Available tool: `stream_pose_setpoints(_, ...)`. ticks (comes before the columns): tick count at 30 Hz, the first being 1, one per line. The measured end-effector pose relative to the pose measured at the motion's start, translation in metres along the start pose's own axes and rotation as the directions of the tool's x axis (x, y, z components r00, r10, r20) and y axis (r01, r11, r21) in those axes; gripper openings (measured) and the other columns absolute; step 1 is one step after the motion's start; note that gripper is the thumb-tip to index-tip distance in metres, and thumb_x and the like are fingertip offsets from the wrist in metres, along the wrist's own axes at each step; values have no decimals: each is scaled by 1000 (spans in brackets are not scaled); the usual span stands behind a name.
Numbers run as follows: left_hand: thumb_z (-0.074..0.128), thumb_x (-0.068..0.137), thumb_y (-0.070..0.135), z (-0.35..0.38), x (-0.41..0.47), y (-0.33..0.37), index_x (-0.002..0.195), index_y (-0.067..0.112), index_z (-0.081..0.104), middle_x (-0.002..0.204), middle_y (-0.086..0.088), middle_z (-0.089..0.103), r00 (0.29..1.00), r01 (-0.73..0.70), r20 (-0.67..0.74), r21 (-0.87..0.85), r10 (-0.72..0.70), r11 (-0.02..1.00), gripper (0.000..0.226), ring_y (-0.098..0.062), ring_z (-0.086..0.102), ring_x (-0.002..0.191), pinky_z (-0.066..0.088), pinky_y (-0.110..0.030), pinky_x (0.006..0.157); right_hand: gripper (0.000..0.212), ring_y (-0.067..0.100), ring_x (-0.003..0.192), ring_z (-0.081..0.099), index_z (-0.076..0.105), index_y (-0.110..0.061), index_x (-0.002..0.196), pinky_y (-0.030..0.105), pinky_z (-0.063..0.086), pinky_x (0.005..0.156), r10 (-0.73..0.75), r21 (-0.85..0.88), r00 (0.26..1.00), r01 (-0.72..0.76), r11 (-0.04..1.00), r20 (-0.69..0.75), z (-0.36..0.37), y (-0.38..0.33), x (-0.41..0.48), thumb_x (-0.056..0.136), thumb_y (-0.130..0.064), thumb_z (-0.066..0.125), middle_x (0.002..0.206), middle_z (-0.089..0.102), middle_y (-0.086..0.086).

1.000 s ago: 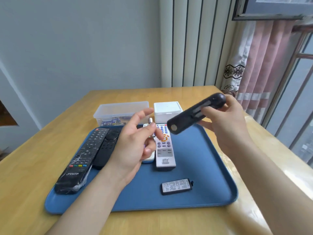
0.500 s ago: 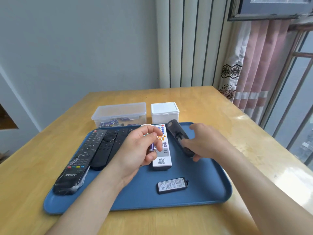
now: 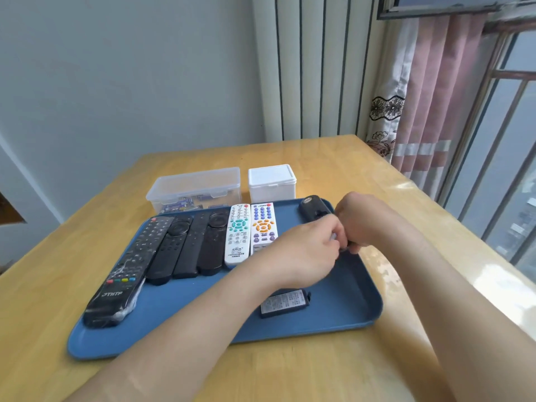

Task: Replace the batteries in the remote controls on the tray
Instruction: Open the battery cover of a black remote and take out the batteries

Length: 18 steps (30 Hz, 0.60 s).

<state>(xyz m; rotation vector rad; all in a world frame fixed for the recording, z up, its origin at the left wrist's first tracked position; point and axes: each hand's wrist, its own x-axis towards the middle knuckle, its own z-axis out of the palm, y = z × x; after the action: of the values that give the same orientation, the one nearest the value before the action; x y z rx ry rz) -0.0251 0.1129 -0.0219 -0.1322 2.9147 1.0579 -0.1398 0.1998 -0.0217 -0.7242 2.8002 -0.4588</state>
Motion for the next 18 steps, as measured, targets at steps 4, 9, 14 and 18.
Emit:
stream_pose_setpoints(4,35,96,12,10,-4,-3,105,29,53,85,12,48,981,7,192,-49,2,999,27,-12,47,74,39,-29,67,20,24,58,59,65,-6,85,27,46,51,-17,17,998,18,1000,-65,3,5,7,83,-24,59,64,64,7)
stream_pose_setpoints(9,38,97,15,16,-2,-1,109,32,56,86,11,49,988,-93,129,73,83,993,28,-4,47,64,38,-23,60,22,27,76,65,68,-10,98,30,48,57,-68,-1,992,69,998,-104,4,7,7,83,-25,61,77,67,7)
stream_pose_setpoints(14,48,100,28,-17,11,-21,75,22,62,49,10,49,990,8,-133,-210,-37,978,29,-6,42,44,35,-25,54,20,28,70,63,70,-14,96,34,51,63,-121,234,929,211,949,-349,5,6,9,87,-18,53,72,64,2)
stream_pose_setpoints(18,34,100,8,-57,31,-42,86,20,65,73,0,59,927,66,-348,-216,-140,974,36,-11,44,50,35,-21,48,21,22,62,54,70,-15,91,36,46,61,-122,290,889,269,918,-442,12,6,11,84,-9,51,65,60,1)
